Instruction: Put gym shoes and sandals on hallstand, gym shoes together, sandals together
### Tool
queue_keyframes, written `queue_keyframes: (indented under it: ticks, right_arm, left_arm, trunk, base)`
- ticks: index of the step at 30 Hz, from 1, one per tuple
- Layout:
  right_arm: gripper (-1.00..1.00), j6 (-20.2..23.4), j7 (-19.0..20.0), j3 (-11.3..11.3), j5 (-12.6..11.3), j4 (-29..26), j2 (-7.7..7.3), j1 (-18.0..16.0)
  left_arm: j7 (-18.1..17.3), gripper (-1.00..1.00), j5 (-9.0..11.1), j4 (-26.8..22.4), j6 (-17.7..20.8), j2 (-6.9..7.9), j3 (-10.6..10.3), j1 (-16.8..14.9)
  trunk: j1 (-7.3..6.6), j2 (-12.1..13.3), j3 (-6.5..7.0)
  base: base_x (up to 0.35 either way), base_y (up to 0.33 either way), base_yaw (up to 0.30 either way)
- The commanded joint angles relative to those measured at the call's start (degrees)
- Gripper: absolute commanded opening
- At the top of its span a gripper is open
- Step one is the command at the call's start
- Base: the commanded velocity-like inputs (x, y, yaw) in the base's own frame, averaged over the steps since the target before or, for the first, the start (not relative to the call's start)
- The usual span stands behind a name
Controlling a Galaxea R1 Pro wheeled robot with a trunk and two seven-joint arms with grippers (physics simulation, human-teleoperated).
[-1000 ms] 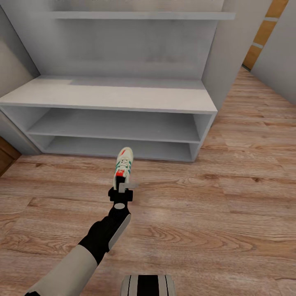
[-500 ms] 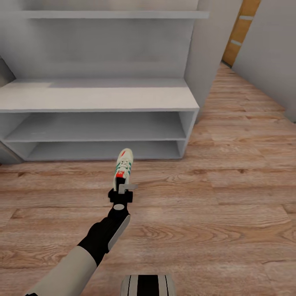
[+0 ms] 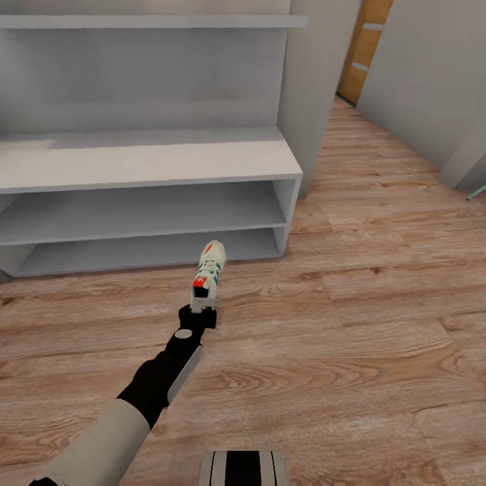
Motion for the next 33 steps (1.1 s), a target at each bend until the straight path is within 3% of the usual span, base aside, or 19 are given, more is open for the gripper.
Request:
queue_keyframes:
  ticks: [1, 5, 12, 16, 33]
  right_arm:
    - [-1.00, 0.3, -0.2, 0.0, -0.3, 0.0, -0.01, 0.0]
    - [-1.00, 0.2, -0.2, 0.0, -0.3, 0.0, 0.01, 0.0]
    - [-1.00, 0.2, -0.2, 0.0, -0.3, 0.0, 0.00, 0.0]
    - [-1.00, 0.2, -0.2, 0.0, -0.2, 0.0, 0.02, 0.0]
    - [-1.00, 0.2, -0.2, 0.0, -0.2, 0.0, 0.04, -0.1]
  left_arm:
    - [0.2, -1.00, 0.7, 0.0, 0.2, 0.67, 0.1, -0.2]
    - [-0.1, -1.00, 1.0, 0.1, 0.2, 3.32, 1.1, -2.6]
    - [0.0, -1.00, 0.7, 0.1, 1.2, 4.03, 4.6, -6.2]
    - [0.1, -1.00, 0.6, 0.1, 8.8, 4.01, 5.3, -9.6]
    - [0.4, -1.00, 0.5, 0.1, 27.2, 4.08, 5.4, -21.7]
  trunk:
    - [-0.01, 0.0, -0.04]
    - [-0.01, 0.0, -0.04]
    - [-0.01, 0.0, -0.04]
    - [-0.01, 0.0, -0.04]
    - [-0.01, 0.0, -0.04]
  base:
    - [0.000, 0.000, -0.008]
    - [0.000, 0.000, -0.002]
    - [0.000, 0.000, 0.000]
    - [0.000, 0.000, 0.000]
    - [0.000, 0.000, 0.000]
